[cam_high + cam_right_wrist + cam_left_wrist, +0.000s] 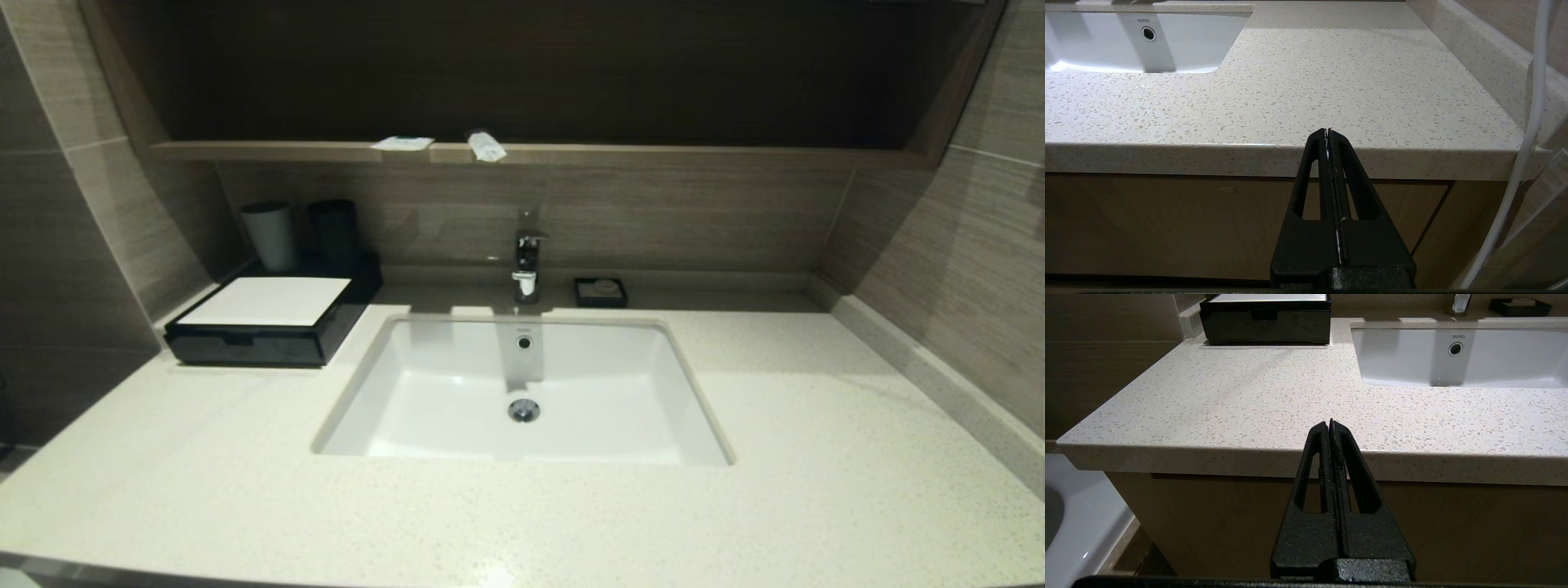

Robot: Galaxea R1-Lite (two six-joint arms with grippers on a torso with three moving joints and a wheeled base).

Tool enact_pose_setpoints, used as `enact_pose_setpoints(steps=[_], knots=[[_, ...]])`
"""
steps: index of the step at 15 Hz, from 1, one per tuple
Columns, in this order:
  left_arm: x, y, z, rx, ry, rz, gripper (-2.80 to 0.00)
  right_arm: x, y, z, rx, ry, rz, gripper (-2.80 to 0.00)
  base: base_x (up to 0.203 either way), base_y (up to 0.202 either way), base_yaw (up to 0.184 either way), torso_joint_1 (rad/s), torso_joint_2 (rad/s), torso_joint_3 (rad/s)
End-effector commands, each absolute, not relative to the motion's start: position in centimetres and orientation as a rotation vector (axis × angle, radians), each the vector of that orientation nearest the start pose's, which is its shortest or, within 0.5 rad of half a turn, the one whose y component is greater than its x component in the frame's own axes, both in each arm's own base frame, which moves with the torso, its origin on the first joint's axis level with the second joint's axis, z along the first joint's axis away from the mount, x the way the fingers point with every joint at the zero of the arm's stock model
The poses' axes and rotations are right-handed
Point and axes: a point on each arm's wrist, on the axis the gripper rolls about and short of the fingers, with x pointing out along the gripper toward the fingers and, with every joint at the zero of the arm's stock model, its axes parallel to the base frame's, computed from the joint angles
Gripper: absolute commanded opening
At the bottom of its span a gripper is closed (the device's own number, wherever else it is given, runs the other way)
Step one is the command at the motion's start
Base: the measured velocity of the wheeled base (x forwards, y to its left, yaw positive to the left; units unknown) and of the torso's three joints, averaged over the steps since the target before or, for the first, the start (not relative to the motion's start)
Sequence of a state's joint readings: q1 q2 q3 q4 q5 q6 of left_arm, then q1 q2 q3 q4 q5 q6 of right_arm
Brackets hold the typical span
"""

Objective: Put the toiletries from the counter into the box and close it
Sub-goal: Open the drawer

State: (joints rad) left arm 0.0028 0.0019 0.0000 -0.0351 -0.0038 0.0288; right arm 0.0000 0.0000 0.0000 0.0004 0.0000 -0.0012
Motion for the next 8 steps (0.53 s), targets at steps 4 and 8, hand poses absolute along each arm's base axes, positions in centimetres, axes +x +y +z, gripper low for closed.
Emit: enact_pose_setpoints(steps=[4, 8], knots=[[-2.12, -0.01, 7.37, 0.028, -0.015, 0.0, -2.8, -2.28, 0.0, 7.55, -0.002, 0.0, 0.0, -2.8, 0.0, 0.0, 0.0, 0.0, 0.0, 0.0], [-2.12, -0.02, 7.37, 0.029, -0.015, -0.001, -2.8, -2.28, 0.0, 7.55, -0.002, 0.0, 0.0, -2.8, 0.0, 0.0, 0.0, 0.0, 0.0, 0.0]])
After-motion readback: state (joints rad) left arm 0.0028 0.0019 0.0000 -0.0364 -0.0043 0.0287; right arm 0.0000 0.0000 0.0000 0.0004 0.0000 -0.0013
